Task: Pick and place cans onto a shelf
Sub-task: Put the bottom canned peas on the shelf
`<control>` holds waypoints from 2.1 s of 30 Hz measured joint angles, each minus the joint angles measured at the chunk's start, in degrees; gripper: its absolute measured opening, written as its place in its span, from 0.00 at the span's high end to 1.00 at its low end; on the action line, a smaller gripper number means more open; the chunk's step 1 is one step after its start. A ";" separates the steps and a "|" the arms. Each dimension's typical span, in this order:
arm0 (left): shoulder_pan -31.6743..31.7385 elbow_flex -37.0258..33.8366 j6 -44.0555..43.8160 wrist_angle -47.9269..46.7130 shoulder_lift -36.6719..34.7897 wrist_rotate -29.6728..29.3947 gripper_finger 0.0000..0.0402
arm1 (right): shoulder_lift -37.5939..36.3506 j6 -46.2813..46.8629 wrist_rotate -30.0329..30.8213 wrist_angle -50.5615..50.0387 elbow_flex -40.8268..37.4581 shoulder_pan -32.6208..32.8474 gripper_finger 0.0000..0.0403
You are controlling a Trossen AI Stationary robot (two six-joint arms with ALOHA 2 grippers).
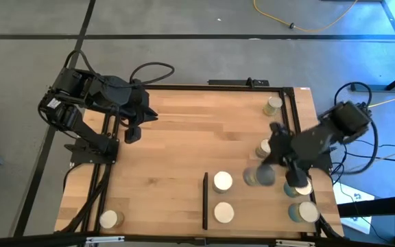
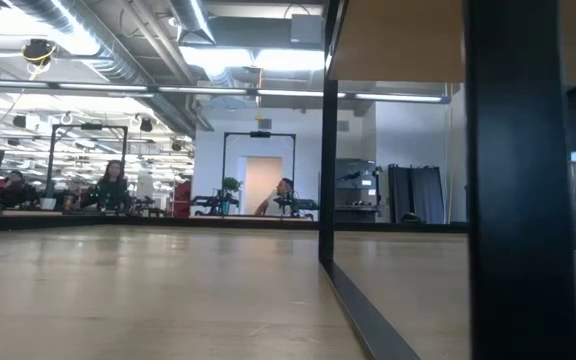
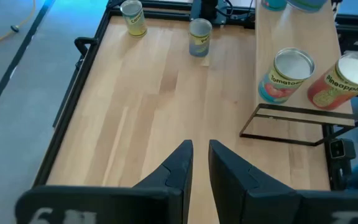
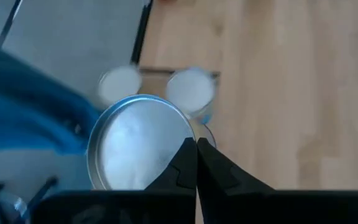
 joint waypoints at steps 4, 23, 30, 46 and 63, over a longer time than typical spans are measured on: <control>0.00 0.00 -1.96 0.00 0.00 -0.02 0.89 | -0.20 2.66 -3.07 -0.10 -4.34 3.78 1.00; -0.02 -0.07 -4.73 0.07 0.81 -0.07 0.89 | -0.13 16.18 -9.80 10.12 -22.63 16.25 1.00; -0.04 -0.02 -4.59 0.04 3.10 -0.07 0.89 | -0.13 18.73 -10.33 9.94 -26.75 16.46 1.00; -0.04 -0.04 -4.11 0.04 5.53 2.57 0.89 | -0.07 17.58 -10.00 10.45 -27.87 16.46 0.98; -0.04 -0.04 -4.10 0.02 5.53 2.58 0.89 | -0.07 15.77 -11.05 10.38 -27.87 16.44 0.96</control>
